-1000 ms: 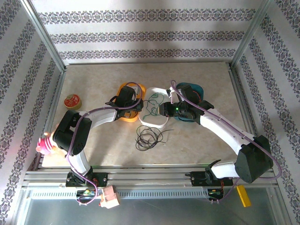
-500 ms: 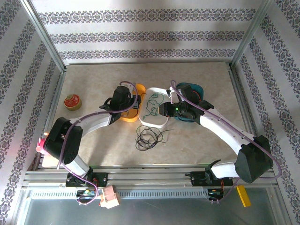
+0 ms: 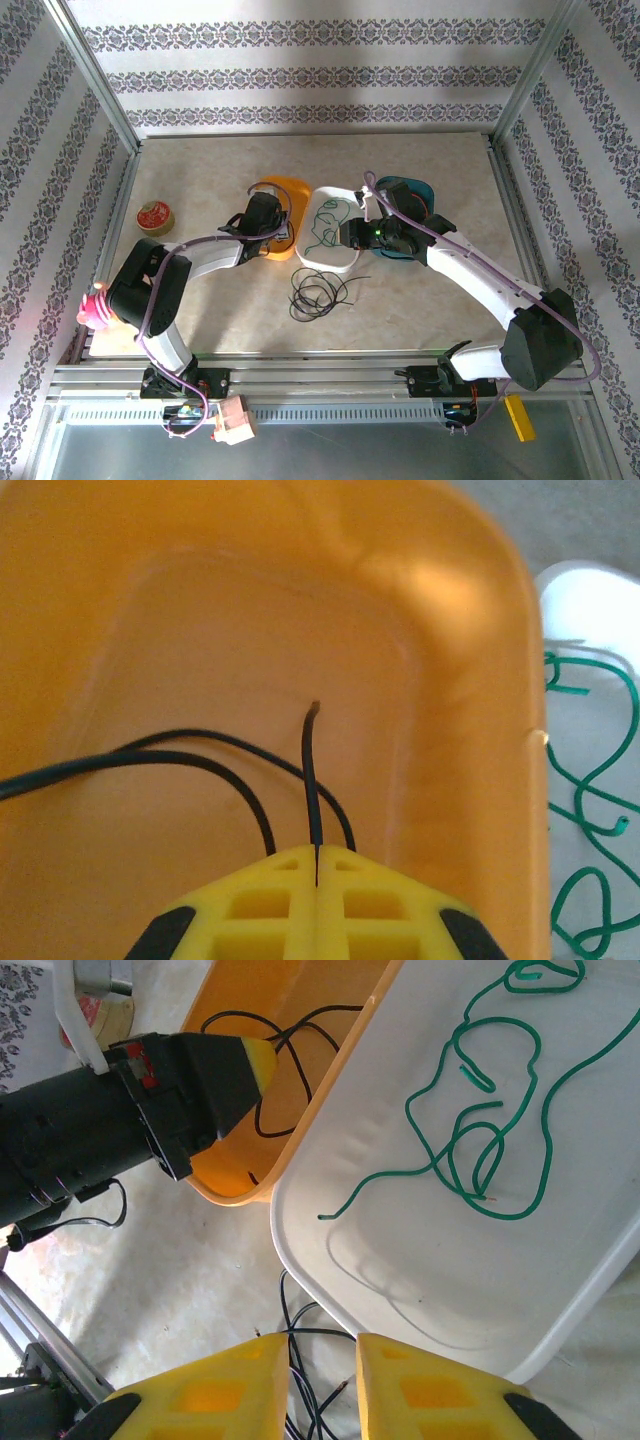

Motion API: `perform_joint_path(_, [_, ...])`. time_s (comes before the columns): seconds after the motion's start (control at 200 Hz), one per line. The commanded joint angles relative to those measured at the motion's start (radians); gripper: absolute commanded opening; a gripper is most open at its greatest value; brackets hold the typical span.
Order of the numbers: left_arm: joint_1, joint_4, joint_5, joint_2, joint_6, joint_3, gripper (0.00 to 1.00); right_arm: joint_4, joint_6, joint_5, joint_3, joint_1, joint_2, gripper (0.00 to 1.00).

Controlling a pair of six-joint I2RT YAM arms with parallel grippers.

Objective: Untangle the cables

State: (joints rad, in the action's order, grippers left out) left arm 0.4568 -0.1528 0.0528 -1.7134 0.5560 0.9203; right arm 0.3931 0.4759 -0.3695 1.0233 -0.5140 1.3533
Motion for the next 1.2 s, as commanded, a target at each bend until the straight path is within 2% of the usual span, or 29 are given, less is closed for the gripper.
perform_joint_path(0.0, [0.006, 0.009, -0.018, -0.016, 0.079, -0.014, 0.09, 0.021, 0.000, -0.023, 0.004, 0.002, 0.020, 0.25])
perform_joint_path(0.09, [0.033, -0.001, -0.010, -0.026, 0.120, -0.019, 0.28, 0.031, 0.006, -0.023, 0.010, 0.001, 0.037, 0.25])
perform_joint_path(0.205, [0.076, -0.001, 0.003, -0.016, 0.138, -0.011, 0.32, 0.044, 0.007, -0.026, 0.014, -0.005, 0.050, 0.25])
perform_joint_path(0.25, [0.087, 0.006, 0.010, -0.005, 0.144, -0.004, 0.40, 0.046, 0.007, -0.025, 0.012, -0.007, 0.051, 0.25])
perform_joint_path(0.345, [0.101, 0.033, 0.061, 0.050, 0.147, 0.000, 0.64, 0.049, 0.004, -0.019, 0.007, -0.010, 0.043, 0.26])
perform_joint_path(0.43, [0.117, 0.051, 0.131, 0.131, 0.110, -0.007, 0.74, 0.049, 0.001, -0.008, 0.002, -0.010, 0.029, 0.28])
perform_joint_path(0.54, [0.133, 0.085, 0.191, 0.247, 0.040, -0.018, 0.79, 0.045, -0.002, 0.003, -0.005, -0.011, 0.019, 0.29])
perform_joint_path(0.64, [0.146, 0.123, 0.203, 0.344, -0.003, -0.039, 0.81, 0.041, -0.003, 0.003, -0.004, -0.011, 0.022, 0.29])
perform_joint_path(0.73, [0.174, 0.168, 0.142, 0.406, -0.050, -0.068, 0.81, 0.040, -0.005, 0.003, -0.005, -0.011, 0.029, 0.30])
perform_joint_path(0.795, [0.211, 0.230, 0.052, 0.424, -0.088, -0.079, 0.81, 0.039, -0.005, 0.007, -0.009, -0.009, 0.031, 0.31])
perform_joint_path(0.914, [0.331, 0.319, -0.087, 0.400, -0.173, -0.114, 0.81, 0.032, 0.001, 0.033, -0.021, -0.001, 0.029, 0.31])
perform_joint_path(1.024, [0.448, 0.321, -0.193, 0.345, -0.234, -0.156, 0.81, 0.030, 0.019, 0.071, -0.026, 0.023, 0.022, 0.31])
perform_joint_path(1.099, [0.513, 0.300, -0.192, 0.294, -0.267, -0.164, 0.81, 0.030, 0.034, 0.086, -0.032, 0.049, 0.015, 0.31])
perform_joint_path(1.194, [0.556, 0.254, -0.147, 0.221, -0.291, -0.147, 0.81, 0.032, 0.043, 0.084, -0.042, 0.085, 0.005, 0.31])
